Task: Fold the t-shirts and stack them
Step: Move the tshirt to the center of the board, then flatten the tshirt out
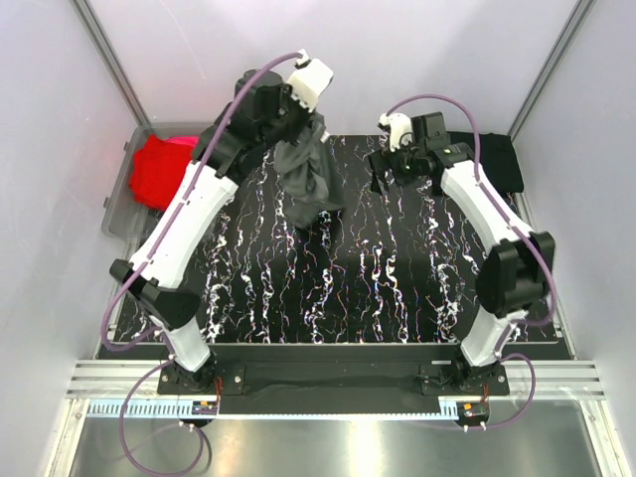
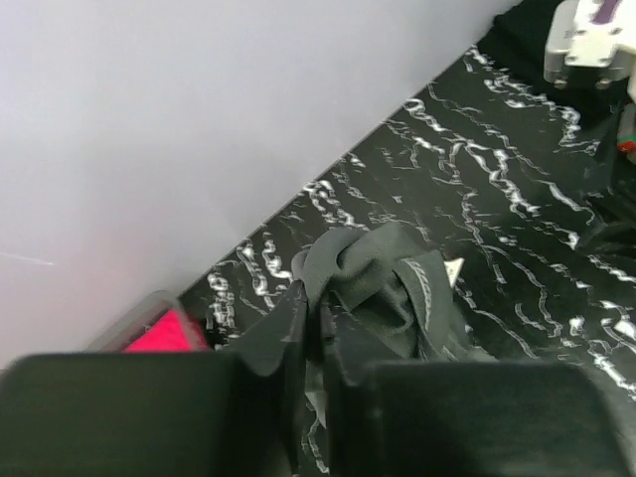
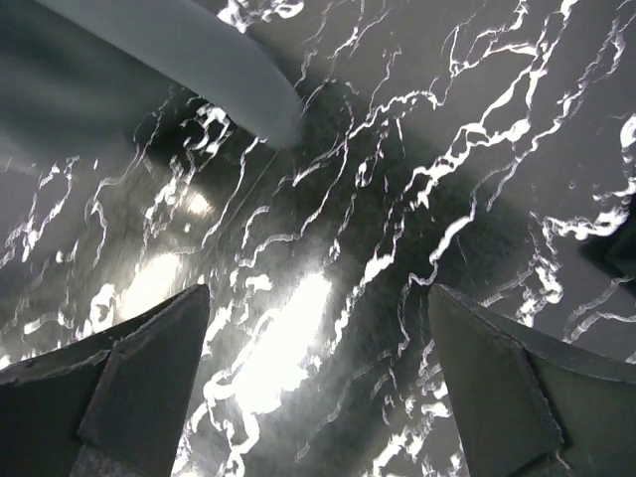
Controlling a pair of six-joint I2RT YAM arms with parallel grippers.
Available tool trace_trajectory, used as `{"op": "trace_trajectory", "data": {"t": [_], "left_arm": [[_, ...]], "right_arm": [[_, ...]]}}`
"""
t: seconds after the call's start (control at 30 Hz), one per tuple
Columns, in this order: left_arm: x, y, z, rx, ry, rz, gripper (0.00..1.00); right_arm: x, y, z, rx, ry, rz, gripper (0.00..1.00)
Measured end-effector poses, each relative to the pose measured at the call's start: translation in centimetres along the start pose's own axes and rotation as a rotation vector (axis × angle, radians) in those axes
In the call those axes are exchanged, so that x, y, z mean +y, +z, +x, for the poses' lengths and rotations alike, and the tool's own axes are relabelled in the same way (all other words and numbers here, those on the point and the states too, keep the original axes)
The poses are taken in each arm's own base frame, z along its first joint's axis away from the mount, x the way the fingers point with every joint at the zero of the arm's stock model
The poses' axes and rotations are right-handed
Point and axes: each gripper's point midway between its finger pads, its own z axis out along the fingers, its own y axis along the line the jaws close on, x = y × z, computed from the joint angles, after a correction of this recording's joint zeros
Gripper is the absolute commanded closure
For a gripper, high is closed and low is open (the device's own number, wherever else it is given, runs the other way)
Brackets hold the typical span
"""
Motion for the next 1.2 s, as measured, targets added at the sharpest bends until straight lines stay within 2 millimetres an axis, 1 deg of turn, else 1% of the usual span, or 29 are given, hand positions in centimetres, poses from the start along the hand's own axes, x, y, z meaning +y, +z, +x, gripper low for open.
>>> {"op": "trace_trajectory", "data": {"t": [0.03,0.07,0.13,0.17,0.23,0.3,0.33,0.4,0.43,0.5,0.53,0.57,0.6,0.63,0.67,0.7,0.8,0.87,0.9,0.97,1.03,1.1,1.2], "left_arm": [[-0.4,0.4,0.2,0.006,-0.009,0.01,0.74],[-0.7,1.0,0.5,0.013,-0.013,0.016,0.46],[-1.3,2.3,1.4,0.033,-0.024,0.026,0.28],[-1.5,3.2,2.0,0.045,-0.032,0.026,0.22],[-1.9,5.3,3.7,0.084,-0.056,0.024,0.17],[-1.8,7.2,5.8,0.129,-0.099,0.021,0.16],[-1.4,7.9,7.3,0.159,-0.133,0.017,0.16],[0.6,8.3,10.9,0.233,-0.196,-0.018,0.19],[1.6,8.2,12.3,0.256,-0.218,-0.041,0.21],[3.7,7.1,16.0,0.325,-0.27,-0.085,0.23],[4.3,6.3,17.5,0.356,-0.289,-0.101,0.24],[4.8,5.2,19.1,0.389,-0.311,-0.117,0.24],[4.9,4.0,20.3,0.419,-0.326,-0.125,0.24],[4.8,3.1,21.0,0.434,-0.336,-0.129,0.25],[4.5,2.0,21.4,0.444,-0.34,-0.129,0.25],[4.1,1.0,21.3,0.442,-0.341,-0.126,0.25],[3.1,-1.9,20.3,0.404,-0.334,-0.114,0.25],[2.6,-4.1,19.4,0.367,-0.325,-0.105,0.26],[2.4,-4.8,19.2,0.357,-0.32,-0.102,0.26],[2.3,-6.0,19.0,0.341,-0.308,-0.104,0.26],[2.2,-6.8,19.6,0.346,-0.298,-0.106,0.26],[1.8,-7.3,20.9,0.37,-0.292,-0.101,0.26],[0.9,-7.6,23.5,0.431,-0.298,-0.084,0.26]], "right_arm": [[0.2,-0.8,-0.1,-0.015,-0.023,-0.003,0.04],[0.5,-1.5,0.0,-0.023,-0.041,-0.006,0.05],[1.2,-3.5,0.2,-0.059,-0.109,-0.018,0.06],[1.7,-4.5,0.6,-0.079,-0.151,-0.024,0.08],[2.5,-6.3,1.6,-0.102,-0.229,-0.042,0.13],[3.2,-7.2,2.3,-0.132,-0.329,-0.063,0.17],[3.6,-7.3,2.8,-0.142,-0.385,-0.082,0.16],[4.2,-6.7,3.8,-0.145,-0.484,-0.122,0.17],[4.5,-6.1,4.4,-0.139,-0.534,-0.142,0.18],[5.6,-4.5,5.6,-0.121,-0.645,-0.193,0.22],[6.2,-3.5,6.2,-0.107,-0.698,-0.222,0.26],[6.8,-2.5,6.6,-0.095,-0.752,-0.253,0.28],[7.5,-1.1,7.1,-0.088,-0.808,-0.286,0.3],[8.2,0.3,7.8,-0.073,-0.855,-0.323,0.33],[8.7,1.7,8.3,-0.058,-0.901,-0.355,0.34],[9.1,3.1,8.8,-0.045,-0.938,-0.381,0.34],[9.9,7.0,9.7,-0.027,-1.019,-0.44,0.34],[10.4,8.8,9.7,-0.04,-1.063,-0.463,0.33],[10.8,9.5,9.4,-0.057,-1.087,-0.467,0.33],[11.5,10.5,8.6,-0.084,-1.127,-0.472,0.33],[12.4,11.2,7.2,-0.126,-1.163,-0.471,0.33],[13.2,11.4,5.8,-0.17,-1.189,-0.469,0.32],[14.0,11.3,3.9,-0.225,-1.217,-0.462,0.32]]}}
